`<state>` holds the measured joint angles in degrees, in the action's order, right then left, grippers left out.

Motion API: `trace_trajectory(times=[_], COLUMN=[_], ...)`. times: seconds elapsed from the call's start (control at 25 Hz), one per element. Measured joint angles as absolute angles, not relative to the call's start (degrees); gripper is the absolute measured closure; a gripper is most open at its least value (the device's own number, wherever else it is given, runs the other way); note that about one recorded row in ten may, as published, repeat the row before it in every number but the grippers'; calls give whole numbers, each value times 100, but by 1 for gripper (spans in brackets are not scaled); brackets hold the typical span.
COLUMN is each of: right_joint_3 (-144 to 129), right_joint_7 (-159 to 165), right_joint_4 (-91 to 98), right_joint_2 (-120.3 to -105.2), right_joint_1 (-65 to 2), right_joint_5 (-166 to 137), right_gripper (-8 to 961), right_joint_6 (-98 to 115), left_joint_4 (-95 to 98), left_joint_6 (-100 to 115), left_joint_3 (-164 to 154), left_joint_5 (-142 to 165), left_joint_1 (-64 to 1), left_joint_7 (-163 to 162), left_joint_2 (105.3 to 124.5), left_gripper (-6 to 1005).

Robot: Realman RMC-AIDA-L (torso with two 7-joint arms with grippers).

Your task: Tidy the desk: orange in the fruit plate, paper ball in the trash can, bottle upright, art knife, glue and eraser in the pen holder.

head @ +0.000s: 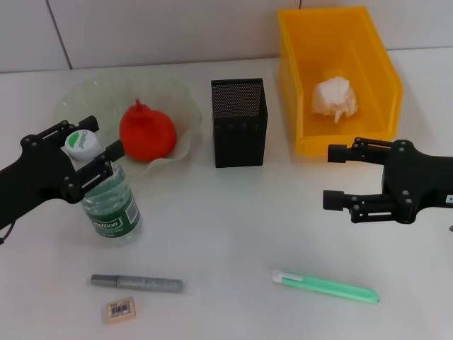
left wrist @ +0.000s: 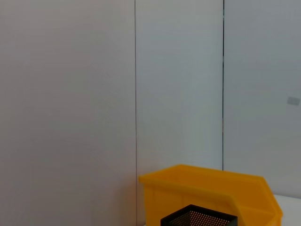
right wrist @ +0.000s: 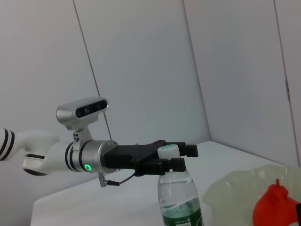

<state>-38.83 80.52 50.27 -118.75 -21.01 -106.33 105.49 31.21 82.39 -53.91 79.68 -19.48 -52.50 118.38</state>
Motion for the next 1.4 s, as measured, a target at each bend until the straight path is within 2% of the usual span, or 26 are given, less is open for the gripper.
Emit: trace_trajectory(times=[0.48,0.8,1.0,1.08,1.24,1.4], right_joint_3=[-3880,-3756,-3740,-3797,-3816,-3816], right_joint_7=[8050,8135,8591,9082,9452,9578], right_joint_4=[5030,5088,5196,5368,5616,5848], right_joint_2=[-11866,-11859,-11749,-11642,-11576,-11572], right_joint_1=[-2078,-2092,-2220,-2337,-2445,-2500], right_joint_5=[-10635,-10582,-10590,-10631,-10703,-10760], right_gripper=[112,112,113,113,113,113], right_joint_6=[10591,10608,10624,10678,10770,10814], left_joint_4=[3227,3635,3598,3579,3573,3573], left_joint_6=[8663,9604,10371,10398,10399,10414], left_joint_3=[-5258,-5283,-5278,-5257,-5251,-5261], left_joint_5=[7949,8055,8327,8563,8668,8742], left_joint_1=[-1746,-1164,-1033,-1032,-1031,-1024], left_joint_7=[-5278,-5401,-5583,-5651,-5656,-5637], left_joint_2=[11819,11664,11525,11536,11561,11628], left_gripper=[185,184,185,185,185,185])
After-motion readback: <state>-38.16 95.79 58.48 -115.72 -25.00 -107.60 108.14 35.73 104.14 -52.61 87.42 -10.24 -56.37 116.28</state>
